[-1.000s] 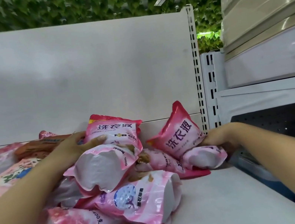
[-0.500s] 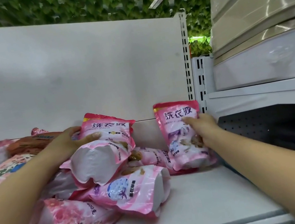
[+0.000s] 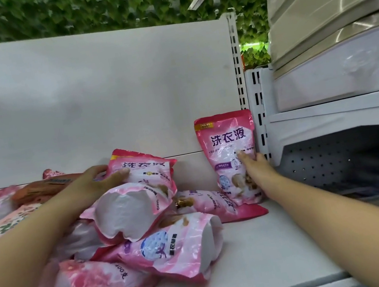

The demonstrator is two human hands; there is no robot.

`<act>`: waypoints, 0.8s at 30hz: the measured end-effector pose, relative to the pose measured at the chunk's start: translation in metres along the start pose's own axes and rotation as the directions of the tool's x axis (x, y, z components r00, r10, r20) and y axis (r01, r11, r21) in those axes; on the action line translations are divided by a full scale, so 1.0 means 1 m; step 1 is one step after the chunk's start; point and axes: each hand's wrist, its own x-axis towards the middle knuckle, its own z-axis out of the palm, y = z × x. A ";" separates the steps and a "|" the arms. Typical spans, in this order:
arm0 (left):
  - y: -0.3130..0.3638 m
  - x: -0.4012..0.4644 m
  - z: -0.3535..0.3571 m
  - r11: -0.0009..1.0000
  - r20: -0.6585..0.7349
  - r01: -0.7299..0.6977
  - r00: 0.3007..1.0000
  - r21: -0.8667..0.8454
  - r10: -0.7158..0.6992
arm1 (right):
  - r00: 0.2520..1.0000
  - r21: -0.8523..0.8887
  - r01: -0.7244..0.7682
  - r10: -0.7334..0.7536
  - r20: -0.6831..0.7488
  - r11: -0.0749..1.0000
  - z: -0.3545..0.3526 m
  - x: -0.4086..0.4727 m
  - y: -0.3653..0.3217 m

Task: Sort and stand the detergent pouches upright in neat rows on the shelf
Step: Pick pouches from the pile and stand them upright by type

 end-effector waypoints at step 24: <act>0.104 0.049 0.150 0.375 0.578 -0.475 0.780 0.796 -0.240 | 0.980 0.252 0.095 -0.047 -0.192 0.963 -0.014 0.014 0.011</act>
